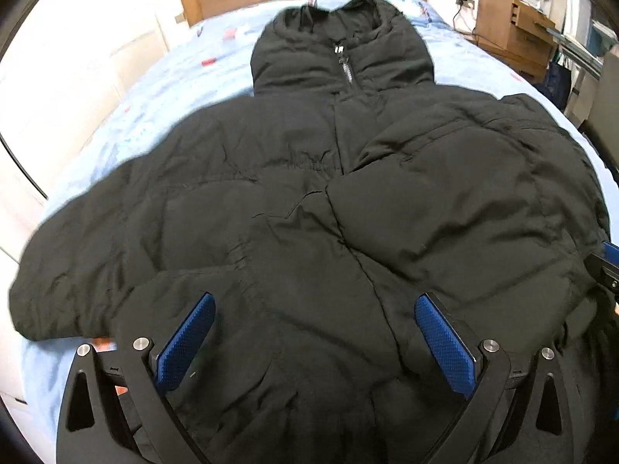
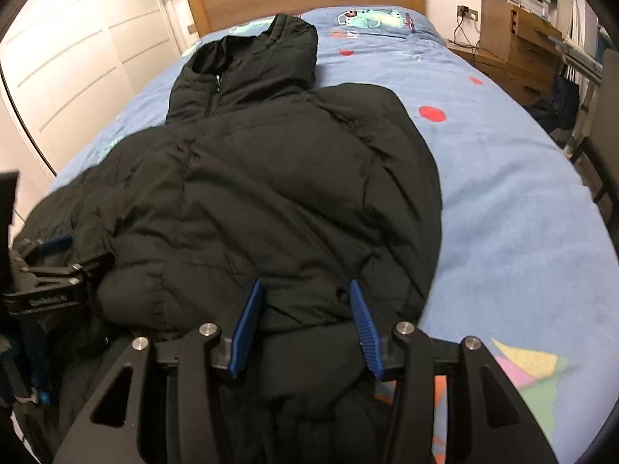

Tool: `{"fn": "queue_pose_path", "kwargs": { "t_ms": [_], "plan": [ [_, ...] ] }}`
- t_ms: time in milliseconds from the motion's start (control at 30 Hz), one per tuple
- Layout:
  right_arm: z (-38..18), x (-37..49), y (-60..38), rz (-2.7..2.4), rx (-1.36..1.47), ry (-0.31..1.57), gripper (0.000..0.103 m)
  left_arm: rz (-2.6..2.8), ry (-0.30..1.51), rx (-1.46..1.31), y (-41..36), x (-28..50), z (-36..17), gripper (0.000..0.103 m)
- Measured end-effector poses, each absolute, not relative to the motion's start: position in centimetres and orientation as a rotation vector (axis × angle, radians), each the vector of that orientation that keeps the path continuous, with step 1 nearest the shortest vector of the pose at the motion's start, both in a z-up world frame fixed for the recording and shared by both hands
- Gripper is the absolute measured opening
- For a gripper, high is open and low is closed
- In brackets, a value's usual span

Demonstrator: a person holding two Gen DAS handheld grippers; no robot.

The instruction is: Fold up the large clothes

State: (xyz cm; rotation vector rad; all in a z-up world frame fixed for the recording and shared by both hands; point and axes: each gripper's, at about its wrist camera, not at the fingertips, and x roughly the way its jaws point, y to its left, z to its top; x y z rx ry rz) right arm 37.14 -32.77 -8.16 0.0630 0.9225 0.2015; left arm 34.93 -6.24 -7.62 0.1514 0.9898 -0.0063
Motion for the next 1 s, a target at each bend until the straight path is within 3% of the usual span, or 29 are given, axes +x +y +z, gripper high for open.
{"fn": "queue_pose_path", "kwargs": {
  "t_ms": [367,1000],
  "plan": [
    [-3.9,30.3,-32.8,0.163,0.112,0.87,0.046,0.045,0.795,0.14,-4.8,26.4,0.0,0.102],
    [2.7,18.7,-29.7,0.169,0.104,0.749,0.046,0.058,0.611,0.056,-0.6,13.9,6.5,0.102]
  ]
}}
